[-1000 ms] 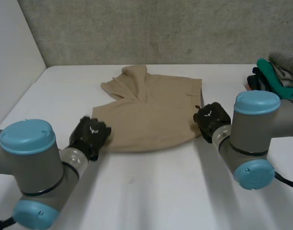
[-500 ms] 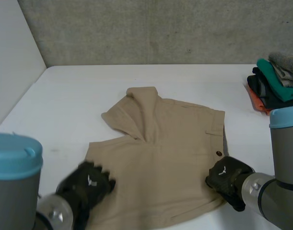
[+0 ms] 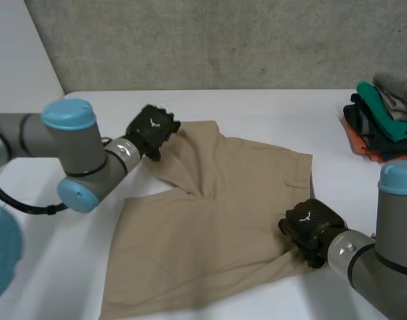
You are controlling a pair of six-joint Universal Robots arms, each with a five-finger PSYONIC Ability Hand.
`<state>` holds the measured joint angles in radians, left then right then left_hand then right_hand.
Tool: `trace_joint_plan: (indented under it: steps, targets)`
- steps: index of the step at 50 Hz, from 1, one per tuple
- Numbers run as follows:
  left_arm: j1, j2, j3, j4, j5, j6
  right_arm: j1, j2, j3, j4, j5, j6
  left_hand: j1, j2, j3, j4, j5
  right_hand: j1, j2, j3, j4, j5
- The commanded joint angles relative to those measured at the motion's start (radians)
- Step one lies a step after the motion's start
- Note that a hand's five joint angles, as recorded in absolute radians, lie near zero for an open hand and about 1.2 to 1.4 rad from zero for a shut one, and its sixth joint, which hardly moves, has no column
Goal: Fold the laundry.
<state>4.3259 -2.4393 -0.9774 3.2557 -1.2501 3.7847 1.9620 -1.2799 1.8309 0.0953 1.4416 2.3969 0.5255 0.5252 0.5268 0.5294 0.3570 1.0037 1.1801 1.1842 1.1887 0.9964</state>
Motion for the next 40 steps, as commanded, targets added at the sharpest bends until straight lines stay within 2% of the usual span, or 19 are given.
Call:
trace_joint_plan:
  steps: [1, 3, 6, 7, 8, 9, 11, 15, 16, 20, 24, 32, 33, 34, 35, 36, 40]
  targets:
    - [0.006, -0.156, 0.141, -0.097, 0.024, 0.001, 0.000, 0.013, 0.010, -0.019, 0.002, -0.002, 0.093, 0.093, 0.092, 0.089, 0.087, 0.393, 0.216, 0.212, 0.208, 0.225]
    - [0.009, -0.164, 0.146, -0.097, 0.026, 0.001, 0.000, 0.013, 0.010, -0.023, 0.002, -0.002, 0.128, 0.128, 0.127, 0.124, 0.122, 0.393, 0.216, 0.212, 0.208, 0.225]
    - [0.012, -0.172, 0.151, -0.097, 0.029, 0.001, -0.009, 0.013, 0.007, -0.031, 0.002, -0.002, 0.371, 0.371, 0.370, 0.367, 0.365, 0.393, 0.216, 0.212, 0.208, 0.225]
    - [0.014, -0.173, 0.151, -0.097, 0.028, 0.001, -0.014, 0.013, 0.007, -0.034, 0.002, -0.002, 0.488, 0.489, 0.487, 0.484, 0.482, 0.393, 0.216, 0.212, 0.208, 0.225]
    - [0.014, -0.173, 0.149, -0.096, 0.020, 0.000, -0.021, 0.011, 0.007, -0.039, 0.002, -0.002, 0.789, 0.789, 0.788, 0.785, 0.783, 0.393, 0.216, 0.212, 0.208, 0.225]
    - [0.012, -0.172, 0.146, -0.094, 0.012, 0.000, -0.023, 0.011, 0.007, -0.040, 0.002, -0.002, 0.870, 0.870, 0.869, 0.866, 0.864, 0.393, 0.216, 0.212, 0.208, 0.225]
    - [0.014, -0.167, 0.143, -0.090, -0.005, 0.000, -0.026, 0.011, 0.007, -0.042, 0.002, -0.002, 0.871, 0.871, 0.869, 0.867, 0.865, 0.393, 0.216, 0.212, 0.208, 0.225]
    - [0.015, -0.144, 0.129, -0.071, -0.115, 0.018, -0.028, 0.011, 0.007, -0.042, 0.002, -0.002, 0.871, 0.871, 0.869, 0.867, 0.865, 0.393, 0.216, 0.212, 0.208, 0.225]
    - [0.015, -0.124, 0.108, -0.065, -0.159, 0.044, -0.028, 0.011, 0.007, -0.042, 0.002, -0.001, 0.871, 0.871, 0.869, 0.867, 0.865, 0.393, 0.216, 0.212, 0.208, 0.225]
    - [0.015, -0.034, -0.008, -0.059, -0.219, 0.139, -0.026, 0.011, 0.008, -0.042, 0.002, -0.001, 0.871, 0.871, 0.869, 0.867, 0.865, 0.393, 0.216, 0.212, 0.208, 0.225]
    - [0.011, 0.043, -0.130, -0.054, -0.230, 0.196, -0.023, 0.011, 0.008, -0.043, 0.000, 0.002, 0.871, 0.871, 0.869, 0.867, 0.865, 0.393, 0.216, 0.212, 0.208, 0.225]
    - [-0.005, 0.086, -0.225, 0.015, -0.285, 0.202, -0.018, 0.010, 0.008, -0.048, 0.000, 0.051, 0.871, 0.871, 0.869, 0.867, 0.865, 0.393, 0.216, 0.212, 0.208, 0.225]
    - [-0.008, 0.088, -0.225, 0.021, -0.295, 0.201, -0.020, 0.010, 0.008, -0.048, 0.000, 0.054, 0.758, 0.758, 0.756, 0.754, 0.752, 0.393, 0.216, 0.212, 0.208, 0.225]
    - [-0.017, 0.091, -0.225, 0.032, -0.313, 0.201, -0.022, 0.010, 0.008, -0.048, 0.000, 0.057, 0.181, 0.181, 0.180, 0.177, 0.175, 0.393, 0.216, 0.212, 0.208, 0.225]
    - [-0.023, 0.091, -0.225, 0.035, -0.322, 0.201, -0.022, 0.010, 0.010, -0.048, 0.000, 0.057, -0.077, -0.077, -0.079, -0.081, -0.083, 0.393, 0.216, 0.212, 0.208, 0.225]
    - [-0.026, 0.091, -0.227, 0.035, -0.331, 0.201, -0.022, 0.010, 0.010, -0.048, 0.000, 0.059, -0.231, -0.231, -0.233, -0.235, -0.237, 0.393, 0.216, 0.212, 0.208, 0.225]
    - [-0.037, 0.134, -0.242, 0.026, -0.370, 0.187, -0.020, 0.010, 0.011, -0.049, 0.000, 0.067, -0.286, -0.285, -0.287, -0.289, -0.292, 0.393, 0.216, 0.212, 0.208, 0.225]
